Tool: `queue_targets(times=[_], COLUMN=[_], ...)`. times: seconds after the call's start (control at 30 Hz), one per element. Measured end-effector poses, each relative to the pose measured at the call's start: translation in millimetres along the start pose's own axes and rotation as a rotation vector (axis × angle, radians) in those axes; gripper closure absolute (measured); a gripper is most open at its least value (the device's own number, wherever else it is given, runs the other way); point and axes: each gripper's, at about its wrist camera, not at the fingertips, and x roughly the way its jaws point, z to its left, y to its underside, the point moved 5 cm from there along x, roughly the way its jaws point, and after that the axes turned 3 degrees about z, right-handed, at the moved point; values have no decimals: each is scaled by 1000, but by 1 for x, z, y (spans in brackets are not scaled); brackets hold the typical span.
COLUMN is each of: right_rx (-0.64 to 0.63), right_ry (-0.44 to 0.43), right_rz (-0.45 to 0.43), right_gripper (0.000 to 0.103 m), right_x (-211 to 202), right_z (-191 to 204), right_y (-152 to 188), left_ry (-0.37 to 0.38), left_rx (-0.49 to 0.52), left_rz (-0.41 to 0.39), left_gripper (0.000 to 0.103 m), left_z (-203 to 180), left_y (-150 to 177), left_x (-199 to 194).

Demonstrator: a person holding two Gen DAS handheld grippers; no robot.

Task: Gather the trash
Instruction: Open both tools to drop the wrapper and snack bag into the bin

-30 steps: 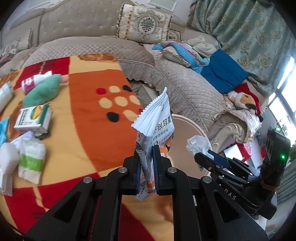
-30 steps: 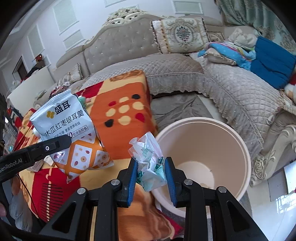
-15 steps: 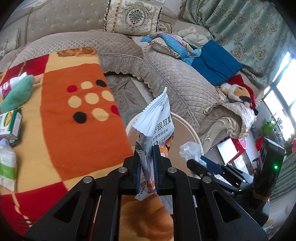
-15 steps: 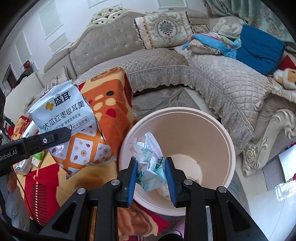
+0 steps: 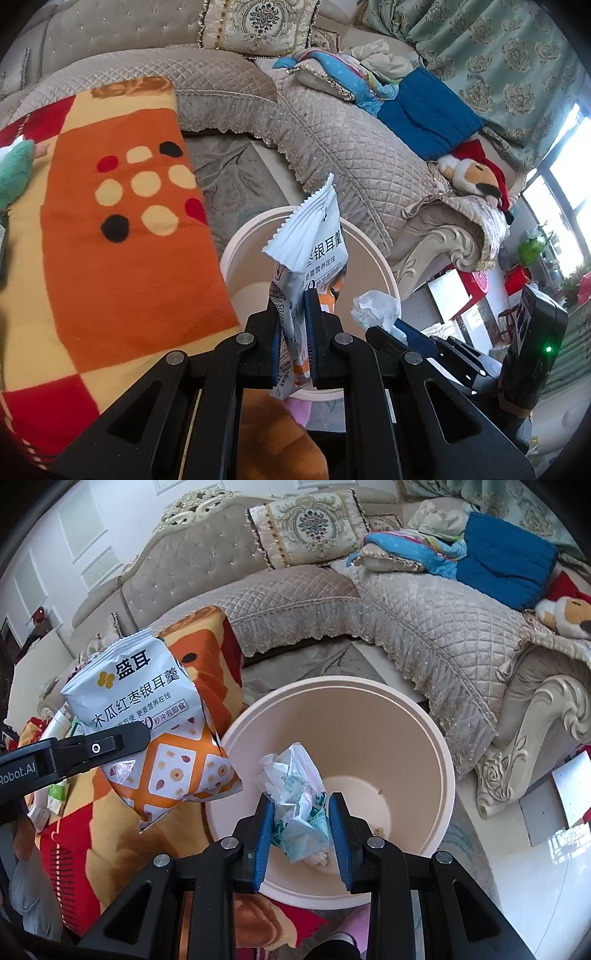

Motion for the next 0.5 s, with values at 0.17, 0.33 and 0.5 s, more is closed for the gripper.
queue_targets(times=[0.17,0.33,0.5], right_rx=[14,42,52], right_ry=[6,22,26], right_rz=[12,24,34], right_gripper=[74,65,60], right_x=[6,13,17], right_z=[-6,-14,-17], right_y=[1,2,4], left_ry=[1,4,20], left_rx=[-2,-4,-12], left_rz=[0,5,5], left_gripper=[94,86,65], left_z=[-1,-1,3], left_y=[0,1,1], left_x=[7,11,11])
